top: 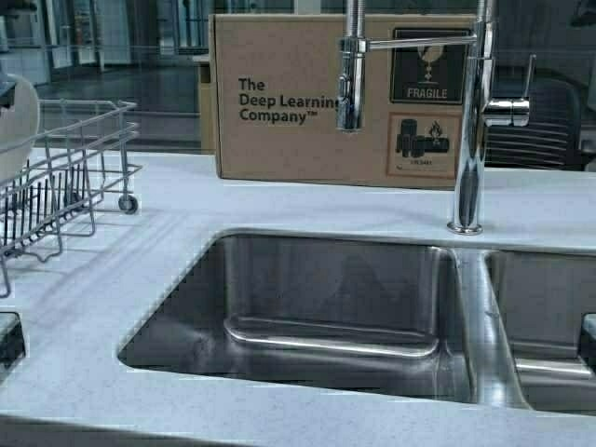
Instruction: Wash the pan
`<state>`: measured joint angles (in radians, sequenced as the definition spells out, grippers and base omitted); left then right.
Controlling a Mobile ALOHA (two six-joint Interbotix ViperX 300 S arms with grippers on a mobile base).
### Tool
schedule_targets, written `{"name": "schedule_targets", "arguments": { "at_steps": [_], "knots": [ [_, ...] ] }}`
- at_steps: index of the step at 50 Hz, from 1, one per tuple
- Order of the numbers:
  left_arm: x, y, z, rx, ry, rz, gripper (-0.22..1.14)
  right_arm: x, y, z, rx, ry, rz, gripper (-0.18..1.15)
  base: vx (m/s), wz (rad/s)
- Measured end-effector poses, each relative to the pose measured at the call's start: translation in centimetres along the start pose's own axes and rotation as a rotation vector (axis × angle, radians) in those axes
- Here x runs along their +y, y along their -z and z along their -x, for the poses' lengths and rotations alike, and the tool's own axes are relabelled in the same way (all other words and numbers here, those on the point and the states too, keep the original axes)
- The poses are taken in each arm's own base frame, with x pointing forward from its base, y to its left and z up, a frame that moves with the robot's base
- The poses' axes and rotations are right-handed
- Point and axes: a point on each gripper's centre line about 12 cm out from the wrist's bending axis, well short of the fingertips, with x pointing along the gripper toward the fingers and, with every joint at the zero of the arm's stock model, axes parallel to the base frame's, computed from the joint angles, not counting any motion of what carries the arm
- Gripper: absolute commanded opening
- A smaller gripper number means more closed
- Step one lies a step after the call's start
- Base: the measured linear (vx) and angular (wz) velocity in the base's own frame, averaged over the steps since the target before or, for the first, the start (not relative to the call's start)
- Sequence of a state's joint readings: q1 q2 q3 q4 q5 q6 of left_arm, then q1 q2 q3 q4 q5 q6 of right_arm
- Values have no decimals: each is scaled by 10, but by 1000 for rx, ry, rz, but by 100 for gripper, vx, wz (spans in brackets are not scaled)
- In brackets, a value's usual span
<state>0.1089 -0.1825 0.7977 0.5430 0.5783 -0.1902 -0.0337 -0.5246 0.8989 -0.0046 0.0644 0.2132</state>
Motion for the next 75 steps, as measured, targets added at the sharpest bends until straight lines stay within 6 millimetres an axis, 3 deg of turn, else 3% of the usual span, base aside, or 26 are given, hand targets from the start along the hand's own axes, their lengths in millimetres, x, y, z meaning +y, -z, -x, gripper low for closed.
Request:
{"name": "schedule_targets", "arguments": {
  "at_steps": [10,20,25,30,39,41,48,75],
  "knots": [
    [-2,14,-35,122,16,12,2,0,0,0,-2,0,0,5,0,0],
    [-5,6,-45,130,23,19,4,0,1,0,3,1,0,5,0,0],
    [-5,6,-46,127,24,35,10,0,2,0,3,1,0,5,0,0],
    [-5,4,-46,113,27,44,32,0,2,0,4,1,2,5,0,0],
    [-6,1,-48,103,29,54,98,0,2,0,3,1,0,5,0,0],
    [-5,1,-47,101,28,59,106,0,2,0,3,1,2,5,0,0],
    [-5,0,-48,100,27,73,100,0,2,0,5,1,0,5,0,0],
    [2,-5,-34,60,18,107,101,-1,3,0,6,1,0,5,0,0]
  ]
}}
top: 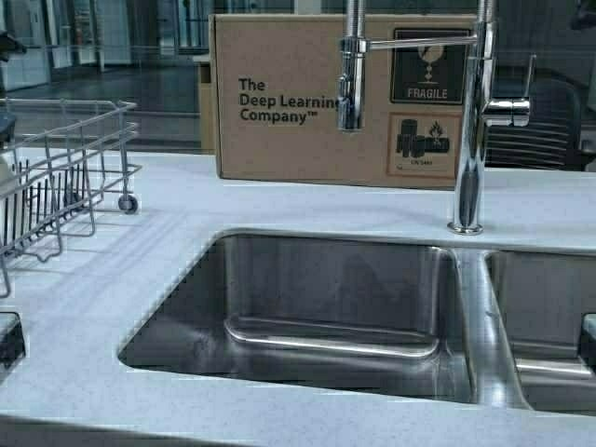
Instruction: Wash the pan
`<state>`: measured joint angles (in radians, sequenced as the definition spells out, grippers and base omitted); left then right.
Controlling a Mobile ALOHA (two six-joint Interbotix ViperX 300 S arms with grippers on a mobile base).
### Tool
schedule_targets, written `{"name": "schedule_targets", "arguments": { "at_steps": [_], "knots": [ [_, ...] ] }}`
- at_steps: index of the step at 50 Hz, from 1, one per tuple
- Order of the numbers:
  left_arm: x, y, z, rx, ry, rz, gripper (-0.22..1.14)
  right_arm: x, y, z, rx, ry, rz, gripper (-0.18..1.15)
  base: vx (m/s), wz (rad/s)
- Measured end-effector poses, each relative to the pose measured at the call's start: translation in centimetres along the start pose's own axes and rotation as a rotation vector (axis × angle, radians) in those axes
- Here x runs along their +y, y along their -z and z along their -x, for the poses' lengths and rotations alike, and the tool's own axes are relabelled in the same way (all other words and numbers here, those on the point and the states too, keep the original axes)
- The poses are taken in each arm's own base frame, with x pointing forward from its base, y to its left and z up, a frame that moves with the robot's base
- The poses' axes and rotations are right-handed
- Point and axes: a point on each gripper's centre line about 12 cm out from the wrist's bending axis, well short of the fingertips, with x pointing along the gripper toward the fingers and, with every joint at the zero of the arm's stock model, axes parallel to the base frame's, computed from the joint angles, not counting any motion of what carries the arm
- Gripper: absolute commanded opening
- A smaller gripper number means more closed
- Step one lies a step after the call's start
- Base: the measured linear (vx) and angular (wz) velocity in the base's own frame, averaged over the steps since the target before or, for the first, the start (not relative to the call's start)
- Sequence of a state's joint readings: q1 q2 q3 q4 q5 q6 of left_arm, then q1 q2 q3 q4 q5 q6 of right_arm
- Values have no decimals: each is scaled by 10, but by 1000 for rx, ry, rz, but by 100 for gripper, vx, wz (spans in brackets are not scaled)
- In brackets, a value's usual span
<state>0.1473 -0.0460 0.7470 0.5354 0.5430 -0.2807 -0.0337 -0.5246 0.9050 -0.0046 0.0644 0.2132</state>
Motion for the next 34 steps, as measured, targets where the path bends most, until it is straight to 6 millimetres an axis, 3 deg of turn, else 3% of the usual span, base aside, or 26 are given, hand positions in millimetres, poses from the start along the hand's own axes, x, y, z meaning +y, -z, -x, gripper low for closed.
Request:
{"name": "schedule_targets", "arguments": {
  "at_steps": [34],
  "knots": [
    [8,-18,71,-212,-4,54,101,0,1,0,3,1,0,5,0,0]
  ]
}}
